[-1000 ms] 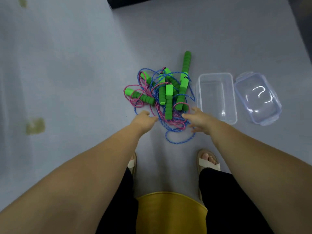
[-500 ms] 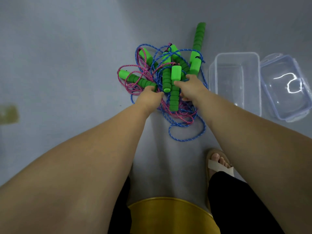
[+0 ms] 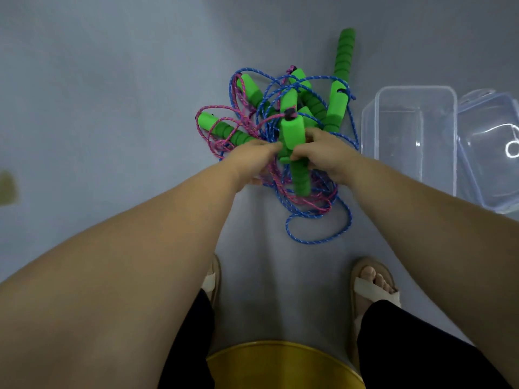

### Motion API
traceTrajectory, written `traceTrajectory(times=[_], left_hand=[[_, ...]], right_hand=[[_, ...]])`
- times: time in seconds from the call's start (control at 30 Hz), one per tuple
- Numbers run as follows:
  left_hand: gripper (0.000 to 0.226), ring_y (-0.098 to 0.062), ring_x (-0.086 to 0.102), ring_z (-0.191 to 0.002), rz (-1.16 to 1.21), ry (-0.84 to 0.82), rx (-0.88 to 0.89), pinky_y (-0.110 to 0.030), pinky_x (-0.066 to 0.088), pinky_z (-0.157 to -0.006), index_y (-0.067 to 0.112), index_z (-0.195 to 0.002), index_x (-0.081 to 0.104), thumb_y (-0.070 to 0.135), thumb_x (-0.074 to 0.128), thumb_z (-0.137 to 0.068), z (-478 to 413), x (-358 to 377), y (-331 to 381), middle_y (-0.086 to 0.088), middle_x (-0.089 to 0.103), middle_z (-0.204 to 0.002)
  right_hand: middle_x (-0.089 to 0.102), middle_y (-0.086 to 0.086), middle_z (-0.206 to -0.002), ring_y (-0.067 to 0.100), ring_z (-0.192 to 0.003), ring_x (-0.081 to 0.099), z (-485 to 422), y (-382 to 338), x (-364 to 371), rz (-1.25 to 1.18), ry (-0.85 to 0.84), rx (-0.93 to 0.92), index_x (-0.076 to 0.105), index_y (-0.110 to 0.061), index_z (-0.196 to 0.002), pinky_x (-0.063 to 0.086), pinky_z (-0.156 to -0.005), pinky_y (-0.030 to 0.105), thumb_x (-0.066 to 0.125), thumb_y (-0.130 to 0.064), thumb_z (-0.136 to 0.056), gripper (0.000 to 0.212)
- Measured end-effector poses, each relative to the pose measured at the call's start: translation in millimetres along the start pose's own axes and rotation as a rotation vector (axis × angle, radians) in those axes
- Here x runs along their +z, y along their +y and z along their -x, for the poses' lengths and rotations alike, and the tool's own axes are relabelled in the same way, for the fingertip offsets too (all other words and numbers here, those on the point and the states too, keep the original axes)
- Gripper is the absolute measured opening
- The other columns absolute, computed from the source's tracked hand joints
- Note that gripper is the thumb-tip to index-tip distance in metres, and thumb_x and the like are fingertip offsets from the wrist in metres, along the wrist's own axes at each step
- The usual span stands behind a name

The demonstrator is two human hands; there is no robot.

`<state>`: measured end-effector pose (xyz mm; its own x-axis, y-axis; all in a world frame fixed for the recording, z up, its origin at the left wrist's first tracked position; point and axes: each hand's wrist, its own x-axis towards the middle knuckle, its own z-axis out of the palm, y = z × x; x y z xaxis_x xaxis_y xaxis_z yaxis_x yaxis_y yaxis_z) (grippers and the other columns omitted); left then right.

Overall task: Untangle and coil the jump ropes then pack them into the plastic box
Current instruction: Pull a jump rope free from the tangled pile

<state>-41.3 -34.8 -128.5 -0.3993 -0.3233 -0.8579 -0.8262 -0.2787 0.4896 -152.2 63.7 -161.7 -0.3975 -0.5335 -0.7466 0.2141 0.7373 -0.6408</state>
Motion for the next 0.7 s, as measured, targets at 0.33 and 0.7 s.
traceTrajectory(times=[0.33, 0.7], left_hand=[[0.020, -0.024, 0.058, -0.092, -0.120, 0.583, 0.229, -0.032, 0.047, -0.083, 0.020, -0.090, 0.053, 0.026, 0.067, -0.076, 2, -28, 13, -0.003, 0.060, -0.098], [0.048, -0.018, 0.043, -0.093, 0.195, 0.214, -0.134, -0.032, 0.041, -0.082, 0.011, -0.135, 0.038, 0.012, 0.058, -0.091, -4, -23, -27, -0.005, 0.049, -0.112]], right_hand=[[0.051, 0.003, -0.060, 0.018, -0.057, 0.048, 75, -62, -85, -0.743, -0.090, -0.169, 0.054, -0.012, -0.083, 0.048, -0.062, 0.027, 0.036, -0.016, -0.057, 0.032], [0.058, 0.011, -0.080, 0.021, -0.056, 0.052, 43, -17, -48, -0.290, 0.068, 0.059, 0.035, -0.028, -0.129, 0.049, -0.047, 0.025, 0.037, -0.009, -0.096, 0.038]])
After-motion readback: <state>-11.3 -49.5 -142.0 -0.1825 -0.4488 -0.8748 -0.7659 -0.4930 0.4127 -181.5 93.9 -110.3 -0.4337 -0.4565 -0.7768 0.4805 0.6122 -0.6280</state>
